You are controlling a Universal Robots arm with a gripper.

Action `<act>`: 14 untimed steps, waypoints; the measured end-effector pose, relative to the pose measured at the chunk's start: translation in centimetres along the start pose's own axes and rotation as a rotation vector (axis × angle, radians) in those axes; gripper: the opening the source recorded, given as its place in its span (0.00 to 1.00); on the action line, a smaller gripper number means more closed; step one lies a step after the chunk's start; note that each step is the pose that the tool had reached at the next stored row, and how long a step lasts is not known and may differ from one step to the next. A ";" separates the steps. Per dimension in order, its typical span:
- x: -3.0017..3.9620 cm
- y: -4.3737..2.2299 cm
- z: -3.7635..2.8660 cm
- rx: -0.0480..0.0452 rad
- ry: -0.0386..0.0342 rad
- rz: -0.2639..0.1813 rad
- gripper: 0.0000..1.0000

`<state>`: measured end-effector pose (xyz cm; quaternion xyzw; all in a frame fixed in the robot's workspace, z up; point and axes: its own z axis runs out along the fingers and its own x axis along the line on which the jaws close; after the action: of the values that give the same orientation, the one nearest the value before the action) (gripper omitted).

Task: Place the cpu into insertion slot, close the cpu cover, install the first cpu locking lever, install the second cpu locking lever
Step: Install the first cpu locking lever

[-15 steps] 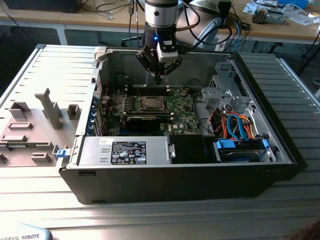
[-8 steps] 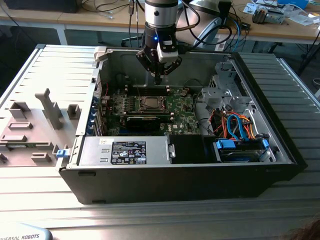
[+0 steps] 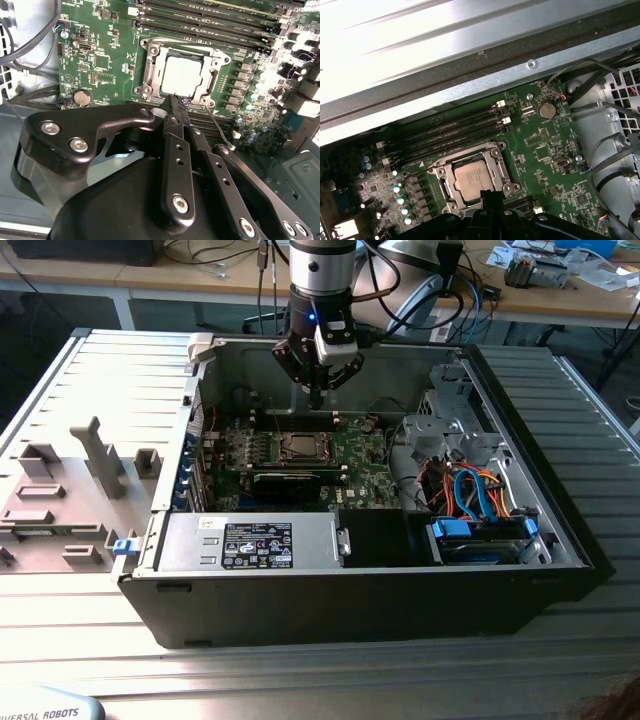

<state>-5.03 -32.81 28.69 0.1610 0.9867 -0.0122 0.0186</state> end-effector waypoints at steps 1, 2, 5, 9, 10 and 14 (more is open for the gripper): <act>0.00 0.00 0.00 0.0000 0.0000 -0.001 0.11; 0.00 0.00 0.00 -0.0001 0.0000 -0.002 0.11; 0.00 0.00 0.00 -0.0003 -0.0001 -0.006 0.11; 0.00 0.00 0.00 -0.0004 -0.0002 -0.010 0.11; 0.00 0.00 0.00 -0.0004 -0.0002 -0.011 0.11; 0.00 0.00 0.00 -0.0005 -0.0003 -0.014 0.11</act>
<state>-5.03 -32.82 28.69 0.1542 0.9878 -0.0121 0.0187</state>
